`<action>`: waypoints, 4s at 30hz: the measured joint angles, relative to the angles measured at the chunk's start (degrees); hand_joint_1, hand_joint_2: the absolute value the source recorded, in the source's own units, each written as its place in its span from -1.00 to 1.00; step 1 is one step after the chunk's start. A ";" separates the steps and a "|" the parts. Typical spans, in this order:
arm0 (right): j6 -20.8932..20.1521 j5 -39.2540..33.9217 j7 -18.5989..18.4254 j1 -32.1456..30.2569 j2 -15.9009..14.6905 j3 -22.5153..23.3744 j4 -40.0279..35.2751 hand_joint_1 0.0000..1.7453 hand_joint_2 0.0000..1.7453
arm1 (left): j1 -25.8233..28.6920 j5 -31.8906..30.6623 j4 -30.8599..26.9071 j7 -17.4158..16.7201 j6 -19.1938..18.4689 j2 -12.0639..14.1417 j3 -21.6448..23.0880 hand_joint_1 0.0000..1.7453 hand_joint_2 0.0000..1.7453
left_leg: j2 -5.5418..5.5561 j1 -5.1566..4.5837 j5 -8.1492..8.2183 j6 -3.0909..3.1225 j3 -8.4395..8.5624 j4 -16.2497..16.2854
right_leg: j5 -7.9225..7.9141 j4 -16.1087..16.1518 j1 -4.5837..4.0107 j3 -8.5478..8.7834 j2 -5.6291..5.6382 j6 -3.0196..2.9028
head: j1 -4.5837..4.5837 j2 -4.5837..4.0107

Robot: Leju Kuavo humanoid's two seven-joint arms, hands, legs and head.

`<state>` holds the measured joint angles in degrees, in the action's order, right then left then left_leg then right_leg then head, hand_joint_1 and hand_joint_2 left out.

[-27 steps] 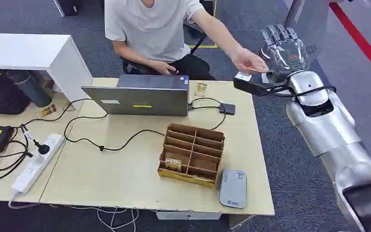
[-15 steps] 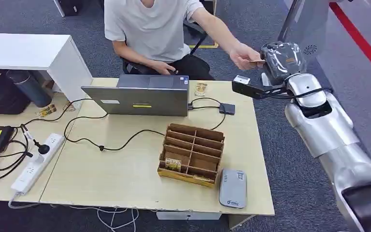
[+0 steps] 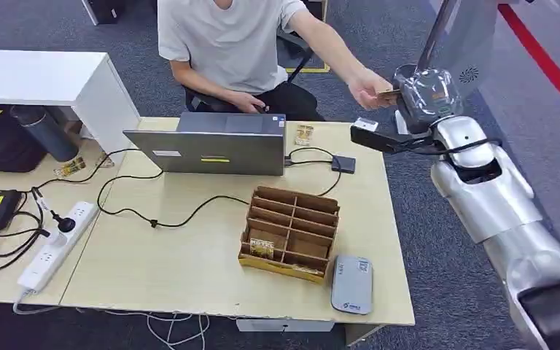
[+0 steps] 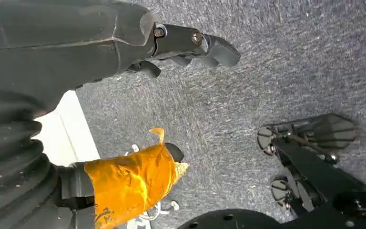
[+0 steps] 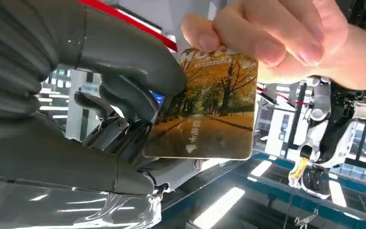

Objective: Pass the card to the sensor for recognition and then transmit it.

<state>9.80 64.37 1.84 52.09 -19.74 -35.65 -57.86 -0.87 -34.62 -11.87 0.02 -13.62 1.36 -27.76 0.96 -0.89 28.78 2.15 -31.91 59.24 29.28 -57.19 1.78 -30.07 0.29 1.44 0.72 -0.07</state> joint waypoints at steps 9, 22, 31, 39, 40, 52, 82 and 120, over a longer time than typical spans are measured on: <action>5.09 -1.40 1.88 -17.35 -9.86 6.49 -15.00 1.00 1.00 | 0.72 0.81 0.00 -0.74 1.07 -0.50 -0.96 -1.00 1.00 | 0.28 0.01 0.10 0.13 -0.08 0.00 | 0.04 0.26 -0.01 0.11 -0.24 0.04 | 0.02 0.00; 11.95 -0.19 4.79 -51.64 -16.54 24.24 -37.64 1.00 1.00 | 1.33 1.73 0.00 -1.90 2.45 -1.62 -4.18 -1.00 1.00 | 0.37 0.00 0.18 0.13 -0.13 -0.02 | 0.13 0.31 -0.01 0.12 -0.36 0.18 | 0.02 0.00; 12.76 -0.17 6.25 -61.20 -16.17 29.29 -43.62 1.00 1.00 | 1.34 1.64 0.00 -1.90 2.84 -2.10 -5.05 -1.00 1.00 | 0.23 0.01 0.18 0.13 -0.08 -0.03 | 0.13 0.30 -0.01 0.14 -0.24 0.18 | 0.00 0.00; 14.38 1.80 7.71 -63.85 -12.69 27.23 -43.34 1.00 1.00 | 1.30 0.79 0.00 -1.90 2.91 -2.36 -5.55 -1.00 1.00 | 0.21 0.02 0.18 0.13 -0.07 -0.03 | 0.13 0.30 -0.02 0.14 -0.22 0.18 | 0.02 0.00; 14.47 2.08 7.74 -63.85 -12.33 26.43 -42.88 1.00 1.00 | 1.29 0.68 0.00 -1.90 2.91 -2.38 -5.60 -1.00 1.00 | 0.21 0.02 0.18 0.13 -0.07 -0.03 | 0.13 0.30 -0.01 0.14 -0.22 0.18 | 0.02 0.00; 15.45 3.48 6.97 -62.50 -8.92 18.82 -37.86 1.00 1.00 | 1.26 -0.09 0.00 -1.90 2.86 -2.49 -5.86 -1.00 1.00 | 0.21 0.02 0.17 0.13 -0.07 -0.03 | 0.13 0.29 -0.01 0.15 -0.22 0.18 | 0.02 0.00; 18.03 -0.17 3.10 -60.98 -7.34 6.43 -28.48 1.00 1.00 | 1.22 -1.68 0.00 -2.43 2.93 -2.49 -7.15 -1.00 1.00 | 0.21 0.03 0.18 0.13 -0.07 -0.04 | 0.13 0.29 -0.02 0.15 -0.22 0.17 | 0.00 0.00; 11.73 -2.43 6.05 -39.43 -7.25 12.15 -33.02 1.00 1.00 | 0.65 11.78 0.07 -2.93 4.94 -1.11 -3.02 -1.00 1.00 | -0.33 0.01 -0.01 0.15 -0.01 -0.03 | -0.19 0.18 -0.01 0.09 0.32 0.17 | 0.00 0.00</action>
<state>21.52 61.94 7.89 12.67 -26.99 -23.50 -90.88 -0.21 -22.84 -11.80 -2.91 -8.67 0.24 -30.78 0.62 -0.88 28.77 2.29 -31.92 59.21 29.09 -57.01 1.77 -29.99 0.60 1.61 0.72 -0.07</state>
